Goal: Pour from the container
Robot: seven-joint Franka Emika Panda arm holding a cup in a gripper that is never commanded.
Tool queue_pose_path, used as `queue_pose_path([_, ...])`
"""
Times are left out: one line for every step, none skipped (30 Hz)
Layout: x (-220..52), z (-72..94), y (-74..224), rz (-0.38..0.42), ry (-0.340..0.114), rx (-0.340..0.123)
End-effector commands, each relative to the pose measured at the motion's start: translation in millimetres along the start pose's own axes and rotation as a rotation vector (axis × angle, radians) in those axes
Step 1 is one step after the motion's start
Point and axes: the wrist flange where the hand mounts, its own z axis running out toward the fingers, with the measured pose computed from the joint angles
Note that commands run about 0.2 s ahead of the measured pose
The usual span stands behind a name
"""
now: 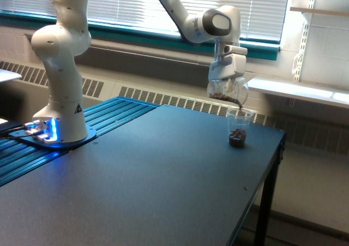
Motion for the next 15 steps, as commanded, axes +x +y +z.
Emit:
queue_pose_path([0.3,-5.6,-8.9,-0.054,0.005,-0.018])
queue_pose_path([0.8,-5.6,-9.1,-0.056,0.003,-0.021])
queue_pose_path([1.2,-5.7,-9.3,-0.060,0.003,-0.024])
queue_pose_path([1.7,-5.6,-9.6,-0.064,0.001,-0.026])
queue_pose_path([2.1,-5.3,-9.9,-0.066,0.000,-0.027])
queue_pose_path([2.6,-5.1,-9.9,-0.068,-0.002,-0.030])
queue_pose_path([3.1,-5.2,-10.1,-0.071,-0.002,-0.034])
queue_pose_path([3.3,-5.3,-10.4,-0.073,-0.002,-0.036])
queue_pose_path([3.5,-5.1,-10.7,-0.076,-0.004,-0.037])
queue_pose_path([3.7,-4.8,-10.9,-0.077,-0.007,-0.037])
queue_pose_path([4.0,-4.7,-10.9,-0.080,-0.007,-0.041])
queue_pose_path([4.4,-5.0,-10.8,-0.084,-0.006,-0.045])
queue_pose_path([4.6,-5.0,-11.1,-0.089,-0.008,-0.046])
queue_pose_path([4.5,-4.4,-11.3,-0.091,-0.011,-0.047])
queue_pose_path([4.7,-4.1,-11.3,-0.094,-0.013,-0.049])
